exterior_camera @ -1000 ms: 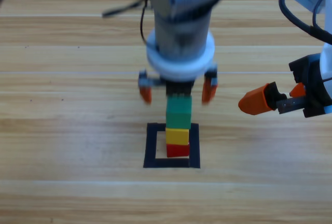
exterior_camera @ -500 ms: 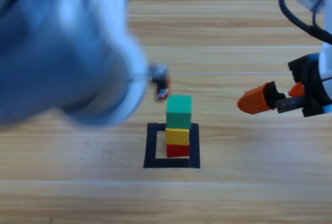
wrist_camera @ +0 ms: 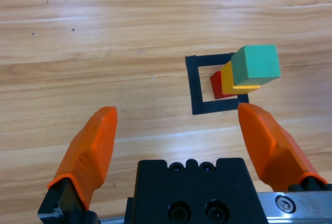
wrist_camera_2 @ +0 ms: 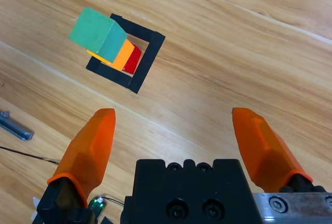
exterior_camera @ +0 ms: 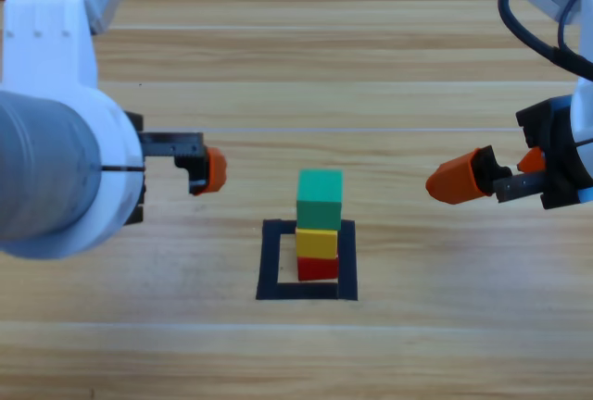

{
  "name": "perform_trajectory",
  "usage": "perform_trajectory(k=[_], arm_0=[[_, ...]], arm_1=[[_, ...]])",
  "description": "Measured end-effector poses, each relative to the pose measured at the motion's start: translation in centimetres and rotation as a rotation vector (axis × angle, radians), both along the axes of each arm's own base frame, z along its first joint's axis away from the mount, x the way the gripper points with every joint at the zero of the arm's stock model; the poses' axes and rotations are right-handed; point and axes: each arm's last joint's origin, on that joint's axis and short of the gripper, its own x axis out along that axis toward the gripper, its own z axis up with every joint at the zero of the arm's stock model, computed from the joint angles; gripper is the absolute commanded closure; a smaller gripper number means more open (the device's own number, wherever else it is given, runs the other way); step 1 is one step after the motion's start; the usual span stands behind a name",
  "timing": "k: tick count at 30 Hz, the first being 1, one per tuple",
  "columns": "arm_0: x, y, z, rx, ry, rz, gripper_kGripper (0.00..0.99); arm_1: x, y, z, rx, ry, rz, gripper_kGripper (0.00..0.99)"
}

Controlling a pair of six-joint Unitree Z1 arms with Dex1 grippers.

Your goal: Stack the blocks in the rectangular block: red at the bottom, yellow in the middle, green on top

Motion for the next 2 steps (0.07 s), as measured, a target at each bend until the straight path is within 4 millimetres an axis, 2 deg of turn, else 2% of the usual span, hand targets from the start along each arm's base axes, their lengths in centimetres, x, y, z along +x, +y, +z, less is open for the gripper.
perform_trajectory(k=[2], arm_0=[[0.03,-0.11,0.04,-0.009,-0.003,-0.002,0.0]], arm_1=[[0.0,0.0,0.0,0.0,0.0,0.0,0.0]])
